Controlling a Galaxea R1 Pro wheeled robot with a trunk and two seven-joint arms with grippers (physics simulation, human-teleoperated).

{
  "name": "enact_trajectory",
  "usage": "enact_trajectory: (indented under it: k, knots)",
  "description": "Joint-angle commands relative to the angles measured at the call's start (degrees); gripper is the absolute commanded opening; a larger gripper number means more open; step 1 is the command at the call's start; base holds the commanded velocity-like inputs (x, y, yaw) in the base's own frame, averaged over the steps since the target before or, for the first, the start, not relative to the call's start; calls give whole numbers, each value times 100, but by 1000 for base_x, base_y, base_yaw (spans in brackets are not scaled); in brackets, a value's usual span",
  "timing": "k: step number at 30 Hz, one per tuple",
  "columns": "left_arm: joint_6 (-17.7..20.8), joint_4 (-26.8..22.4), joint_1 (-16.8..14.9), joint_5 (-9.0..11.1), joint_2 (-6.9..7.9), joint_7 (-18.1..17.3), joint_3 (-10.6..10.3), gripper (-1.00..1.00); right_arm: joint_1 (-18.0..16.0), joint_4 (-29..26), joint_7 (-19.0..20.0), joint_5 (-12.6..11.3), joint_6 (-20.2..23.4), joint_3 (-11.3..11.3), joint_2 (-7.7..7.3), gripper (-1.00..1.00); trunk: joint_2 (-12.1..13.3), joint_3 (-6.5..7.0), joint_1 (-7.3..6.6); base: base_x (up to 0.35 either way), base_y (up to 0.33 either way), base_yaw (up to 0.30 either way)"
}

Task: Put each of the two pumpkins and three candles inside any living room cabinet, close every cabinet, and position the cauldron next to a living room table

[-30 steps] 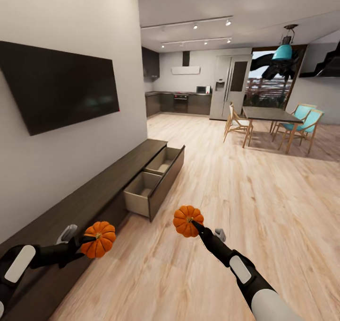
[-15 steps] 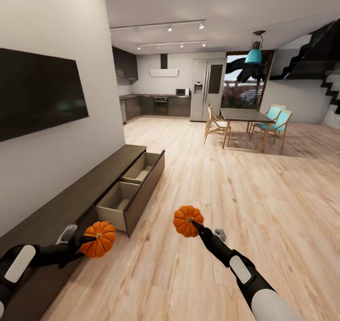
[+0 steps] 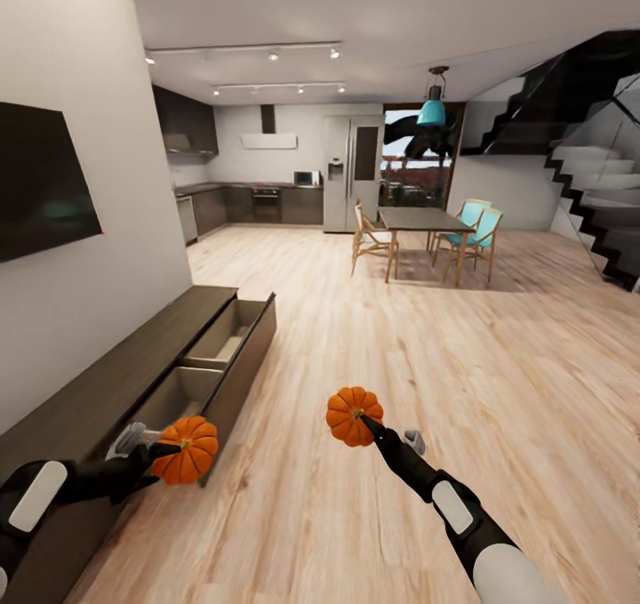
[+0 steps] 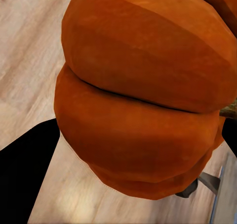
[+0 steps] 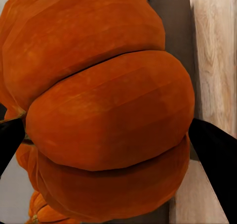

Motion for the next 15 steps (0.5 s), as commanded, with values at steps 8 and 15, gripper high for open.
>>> enact_trajectory:
  k: [8, 15]
  knots:
    - [7, -2, -1, 72, 0, 10, 2, -100, -1, -3, 5, -33, 9, -6, 0, -100, 0, 10, 0, 319, 0, -69]
    - [7, -2, -1, 72, -3, 10, 2, -100, -1, -6, 5, -31, 2, 0, 3, -100, 0, 35, 0, 321, 0, -191]
